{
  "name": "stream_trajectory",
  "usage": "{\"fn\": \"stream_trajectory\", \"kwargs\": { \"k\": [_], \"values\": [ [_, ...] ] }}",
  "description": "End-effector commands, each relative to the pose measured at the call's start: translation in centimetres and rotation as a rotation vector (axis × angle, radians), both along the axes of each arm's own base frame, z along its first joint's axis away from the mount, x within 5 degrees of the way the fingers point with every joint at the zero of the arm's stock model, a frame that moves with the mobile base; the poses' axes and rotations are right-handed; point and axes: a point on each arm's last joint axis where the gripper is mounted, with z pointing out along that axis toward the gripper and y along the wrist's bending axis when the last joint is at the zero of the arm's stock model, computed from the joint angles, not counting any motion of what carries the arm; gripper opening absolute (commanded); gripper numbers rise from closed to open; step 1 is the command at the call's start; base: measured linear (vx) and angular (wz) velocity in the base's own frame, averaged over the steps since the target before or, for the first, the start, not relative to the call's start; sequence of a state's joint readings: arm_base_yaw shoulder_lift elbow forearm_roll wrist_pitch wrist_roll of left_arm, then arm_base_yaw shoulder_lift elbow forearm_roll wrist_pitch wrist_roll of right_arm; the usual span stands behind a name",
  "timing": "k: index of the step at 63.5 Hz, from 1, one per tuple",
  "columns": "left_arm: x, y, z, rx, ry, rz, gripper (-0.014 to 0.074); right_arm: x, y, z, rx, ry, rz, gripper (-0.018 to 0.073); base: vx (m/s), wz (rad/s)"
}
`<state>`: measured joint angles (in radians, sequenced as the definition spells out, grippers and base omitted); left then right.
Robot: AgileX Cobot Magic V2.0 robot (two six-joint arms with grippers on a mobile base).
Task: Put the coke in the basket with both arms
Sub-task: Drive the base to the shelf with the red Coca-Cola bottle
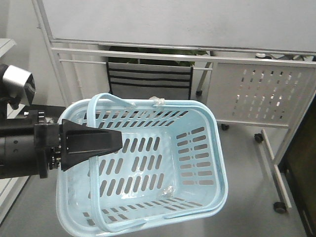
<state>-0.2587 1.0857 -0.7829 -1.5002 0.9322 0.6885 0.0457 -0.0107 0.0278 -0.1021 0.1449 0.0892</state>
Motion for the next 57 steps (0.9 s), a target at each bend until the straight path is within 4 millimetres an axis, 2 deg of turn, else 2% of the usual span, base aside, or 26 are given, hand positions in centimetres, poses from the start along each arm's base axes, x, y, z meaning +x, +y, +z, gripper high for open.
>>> {"fn": "stream_trajectory", "kwargs": {
  "k": [1,57],
  "values": [
    [-0.46,-0.07,1.79,-0.096,-0.026,-0.003,-0.0006,-0.06,0.05,0.43,-0.013,-0.084,0.005,-0.0005,0.19,0.38],
    [-0.46,-0.07,1.79,-0.096,-0.026,-0.003,-0.0006,-0.06,0.05,0.43,-0.013,-0.084,0.005,-0.0005,0.15,0.52]
  ]
}}
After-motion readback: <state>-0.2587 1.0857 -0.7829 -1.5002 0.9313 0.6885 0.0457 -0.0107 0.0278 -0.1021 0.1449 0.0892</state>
